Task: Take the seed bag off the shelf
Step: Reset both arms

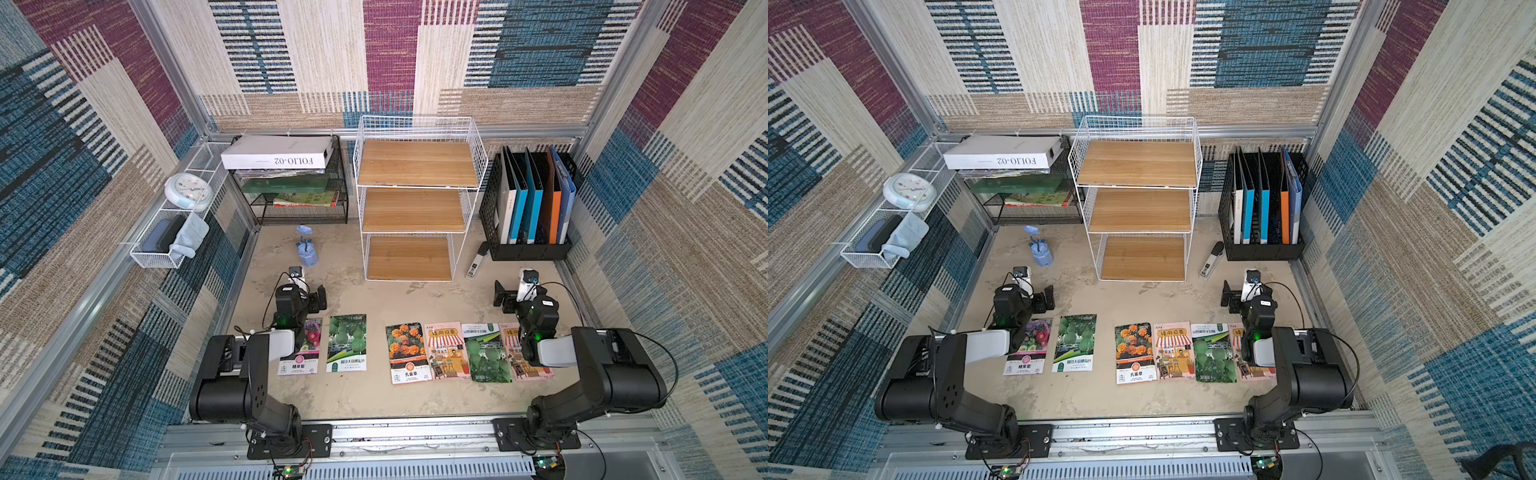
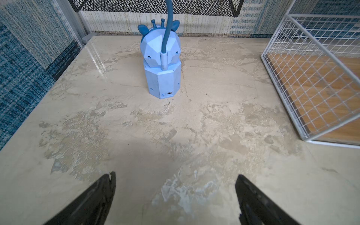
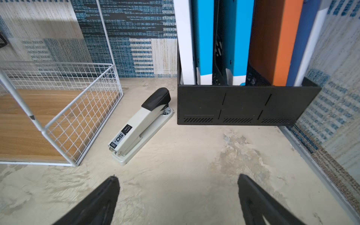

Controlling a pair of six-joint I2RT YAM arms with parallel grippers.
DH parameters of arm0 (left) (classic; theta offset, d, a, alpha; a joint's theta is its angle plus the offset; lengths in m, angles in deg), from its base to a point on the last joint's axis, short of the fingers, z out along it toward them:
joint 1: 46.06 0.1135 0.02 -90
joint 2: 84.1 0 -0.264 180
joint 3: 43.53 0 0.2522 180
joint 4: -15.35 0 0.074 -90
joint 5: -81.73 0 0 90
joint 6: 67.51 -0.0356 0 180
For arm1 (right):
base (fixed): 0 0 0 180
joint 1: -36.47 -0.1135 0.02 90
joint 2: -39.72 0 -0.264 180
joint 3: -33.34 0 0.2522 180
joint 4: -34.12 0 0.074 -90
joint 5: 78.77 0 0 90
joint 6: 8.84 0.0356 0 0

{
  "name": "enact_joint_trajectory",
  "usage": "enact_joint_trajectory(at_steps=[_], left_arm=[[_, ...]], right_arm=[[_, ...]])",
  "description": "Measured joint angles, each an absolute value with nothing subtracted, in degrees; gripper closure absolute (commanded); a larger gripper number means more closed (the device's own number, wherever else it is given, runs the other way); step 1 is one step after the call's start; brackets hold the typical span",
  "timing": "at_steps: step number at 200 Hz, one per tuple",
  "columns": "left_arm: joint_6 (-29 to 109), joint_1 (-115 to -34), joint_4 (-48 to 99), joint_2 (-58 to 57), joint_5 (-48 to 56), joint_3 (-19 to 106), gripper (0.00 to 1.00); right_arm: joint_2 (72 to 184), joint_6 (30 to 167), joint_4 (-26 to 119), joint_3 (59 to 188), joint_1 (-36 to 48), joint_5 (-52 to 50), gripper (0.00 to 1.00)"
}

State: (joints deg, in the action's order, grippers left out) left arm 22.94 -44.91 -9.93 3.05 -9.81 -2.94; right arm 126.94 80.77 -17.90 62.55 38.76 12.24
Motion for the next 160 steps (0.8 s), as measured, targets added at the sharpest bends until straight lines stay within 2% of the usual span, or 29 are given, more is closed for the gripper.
enact_joint_trajectory(at_steps=[160], left_arm=[[22.91,-44.91,-9.37,3.25,-9.79,-2.65,0.01]], right_arm=[[126.8,80.95,-17.94,62.39,38.76,11.57,0.0]])
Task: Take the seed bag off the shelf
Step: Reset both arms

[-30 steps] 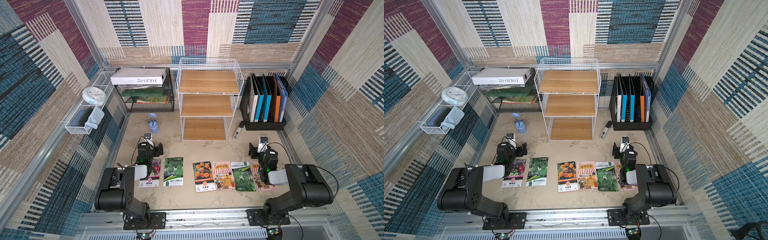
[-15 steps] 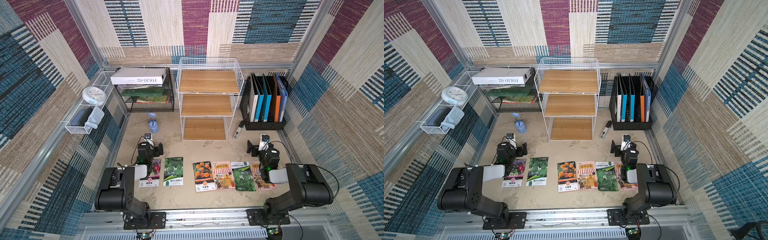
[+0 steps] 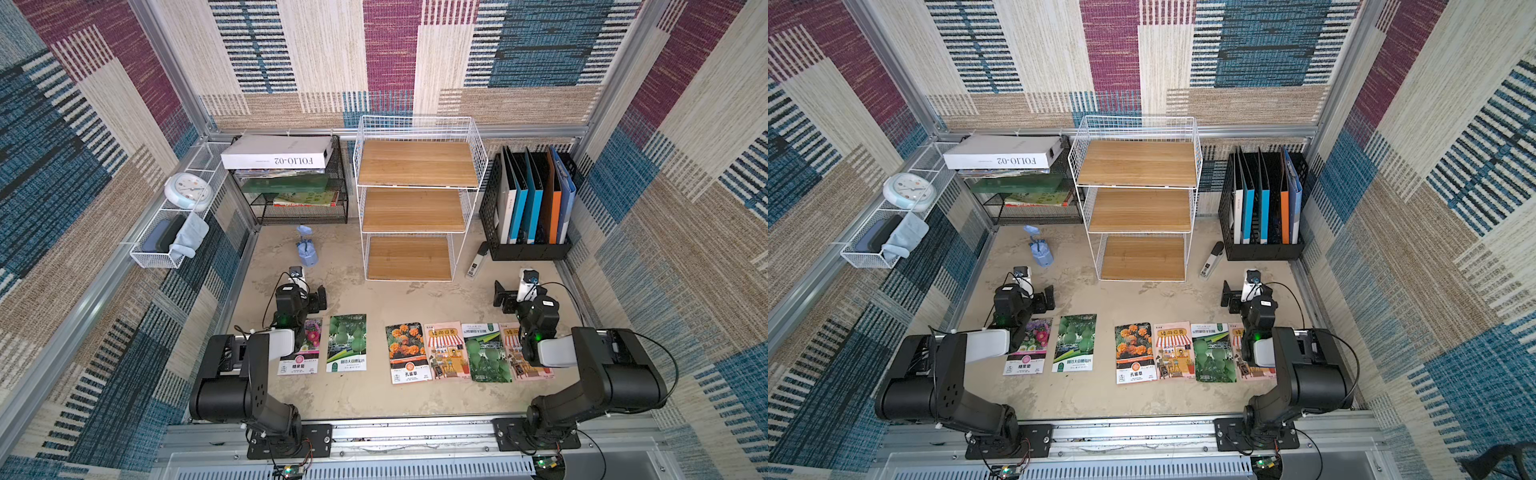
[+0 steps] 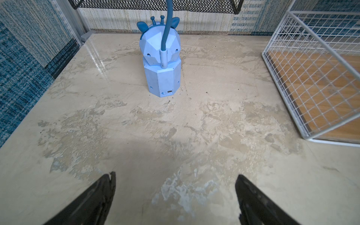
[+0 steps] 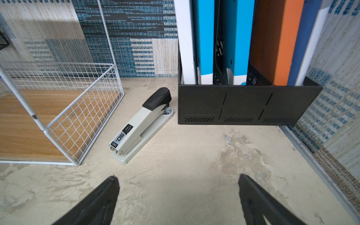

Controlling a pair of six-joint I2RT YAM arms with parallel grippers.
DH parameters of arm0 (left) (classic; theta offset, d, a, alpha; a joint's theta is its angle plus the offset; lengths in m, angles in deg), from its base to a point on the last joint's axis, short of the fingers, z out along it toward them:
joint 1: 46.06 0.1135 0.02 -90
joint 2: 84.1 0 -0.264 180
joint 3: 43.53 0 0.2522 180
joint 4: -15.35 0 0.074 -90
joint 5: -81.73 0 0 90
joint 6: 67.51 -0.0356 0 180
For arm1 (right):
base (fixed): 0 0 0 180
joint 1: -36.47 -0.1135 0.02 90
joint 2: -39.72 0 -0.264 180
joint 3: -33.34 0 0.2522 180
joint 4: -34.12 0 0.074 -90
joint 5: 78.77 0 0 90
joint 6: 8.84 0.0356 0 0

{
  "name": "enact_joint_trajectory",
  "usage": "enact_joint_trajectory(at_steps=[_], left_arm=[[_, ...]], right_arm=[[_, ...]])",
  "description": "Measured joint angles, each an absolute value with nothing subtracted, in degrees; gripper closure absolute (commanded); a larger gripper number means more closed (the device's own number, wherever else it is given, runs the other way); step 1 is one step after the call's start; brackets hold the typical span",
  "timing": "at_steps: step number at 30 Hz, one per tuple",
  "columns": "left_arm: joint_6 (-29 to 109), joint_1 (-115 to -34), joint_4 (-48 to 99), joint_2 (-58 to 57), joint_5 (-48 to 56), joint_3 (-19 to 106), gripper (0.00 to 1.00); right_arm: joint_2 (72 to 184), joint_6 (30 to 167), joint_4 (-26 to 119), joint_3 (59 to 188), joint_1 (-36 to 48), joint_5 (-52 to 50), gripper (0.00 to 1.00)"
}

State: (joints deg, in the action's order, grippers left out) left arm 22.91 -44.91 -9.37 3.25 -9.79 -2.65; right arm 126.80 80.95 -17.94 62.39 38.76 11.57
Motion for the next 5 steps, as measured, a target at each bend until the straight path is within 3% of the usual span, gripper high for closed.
enact_joint_trajectory(at_steps=[5], left_arm=[[22.91,-44.89,-9.34,3.25,-9.79,-2.68,0.01]], right_arm=[[126.8,80.95,-17.94,62.39,38.74,11.57,0.0]])
